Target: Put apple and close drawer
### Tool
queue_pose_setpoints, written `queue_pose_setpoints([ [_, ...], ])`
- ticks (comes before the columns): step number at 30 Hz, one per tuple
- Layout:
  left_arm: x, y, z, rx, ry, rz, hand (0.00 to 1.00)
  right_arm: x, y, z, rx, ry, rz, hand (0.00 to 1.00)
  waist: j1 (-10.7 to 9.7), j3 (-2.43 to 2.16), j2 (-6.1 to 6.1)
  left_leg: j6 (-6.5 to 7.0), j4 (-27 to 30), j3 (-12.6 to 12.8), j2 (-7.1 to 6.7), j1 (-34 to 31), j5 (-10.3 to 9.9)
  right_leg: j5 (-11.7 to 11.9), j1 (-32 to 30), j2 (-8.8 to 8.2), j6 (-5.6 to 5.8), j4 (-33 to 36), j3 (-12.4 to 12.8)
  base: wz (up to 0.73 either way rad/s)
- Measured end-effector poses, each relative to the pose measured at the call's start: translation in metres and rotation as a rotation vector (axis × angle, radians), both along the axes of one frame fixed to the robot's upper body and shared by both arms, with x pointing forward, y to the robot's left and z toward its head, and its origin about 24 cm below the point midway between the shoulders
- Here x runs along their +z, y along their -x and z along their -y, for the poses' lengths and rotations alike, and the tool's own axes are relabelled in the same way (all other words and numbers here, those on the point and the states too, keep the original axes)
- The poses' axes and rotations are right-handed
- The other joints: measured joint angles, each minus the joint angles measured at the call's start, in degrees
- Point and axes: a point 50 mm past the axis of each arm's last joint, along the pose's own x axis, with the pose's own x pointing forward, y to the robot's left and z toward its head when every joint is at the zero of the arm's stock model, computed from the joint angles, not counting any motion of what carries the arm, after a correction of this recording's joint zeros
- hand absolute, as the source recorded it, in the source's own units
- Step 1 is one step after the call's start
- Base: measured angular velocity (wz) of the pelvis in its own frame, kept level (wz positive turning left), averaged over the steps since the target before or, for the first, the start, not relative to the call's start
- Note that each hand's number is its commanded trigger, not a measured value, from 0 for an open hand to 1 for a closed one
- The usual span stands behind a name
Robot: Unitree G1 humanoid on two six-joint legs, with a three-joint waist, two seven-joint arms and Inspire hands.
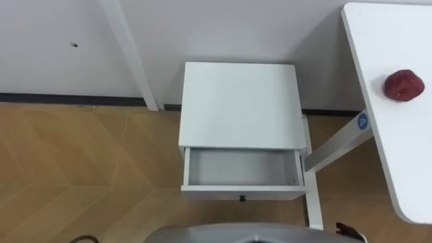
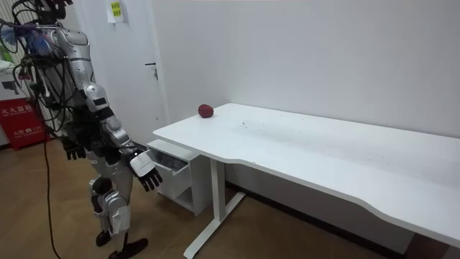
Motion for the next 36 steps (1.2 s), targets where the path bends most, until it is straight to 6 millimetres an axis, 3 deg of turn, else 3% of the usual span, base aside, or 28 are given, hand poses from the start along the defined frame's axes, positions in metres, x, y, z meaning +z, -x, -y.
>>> queue_pose_setpoints([
  [7,0.000,-0.005,0.001,0.008,0.003,0.013,0.00,0.000,-0.001,-0.001,-0.074,-0.015,0.020,0.00,0.3,0.11,0.32,0.00,-0.1,0.6,0.05,0.3,0.0,0.0,-0.1,0.01,0.00,0.0,0.9,-0.04],
  [12,0.001,-0.005,-0.002,0.044,-0.015,0.030,0.00,0.000,0.001,0.003,-0.336,-0.038,0.081,0.00,-0.4,0.18,0.38,0.00,-0.1,1.0,0.08,0.9,0.0,0.0,0.1,0.07,0.01,0.0,1.6,-0.03],
  [17,0.004,0.002,-0.013,0.186,-0.056,0.086,0.00,0.004,0.016,0.019,-1.014,-0.049,0.247,0.00,-2.8,0.20,0.28,-0.01,-0.3,1.1,0.05,1.8,0.0,0.0,1.0,0.10,0.05,0.0,1.7,0.00],
  [20,0.005,0.011,-0.016,0.262,-0.064,0.092,0.00,0.008,0.015,0.030,-1.369,-0.059,0.383,0.00,-4.7,0.07,0.45,-0.01,-0.7,1.5,0.02,2.5,-0.1,-0.2,1.2,0.09,0.18,0.0,2.2,-0.07],
  [25,0.006,0.015,-0.019,0.331,-0.068,0.111,0.00,0.014,0.015,0.042,-1.754,-0.067,0.544,0.00,-5.7,-0.07,0.32,0.00,-0.8,2.7,0.10,2.9,-0.2,-0.3,1.1,0.15,0.15,0.4,3.3,-0.13],
  [32,0.010,0.014,-0.028,0.361,-0.082,0.146,0.00,0.033,-0.012,0.067,-1.967,-0.059,0.711,0.00,-6.3,-0.26,0.13,0.12,-0.2,3.6,0.26,1.9,-0.3,-0.4,-0.5,0.11,0.23,1.4,4.1,-0.07],
  [36,0.013,0.015,-0.033,0.353,-0.086,0.165,0.00,0.052,-0.031,0.082,-1.994,-0.053,0.810,0.00,-6.4,-0.35,-0.05,0.15,-0.2,4.0,0.32,1.0,-0.2,-0.4,-1.4,0.14,0.24,2.0,4.5,-0.04],
])
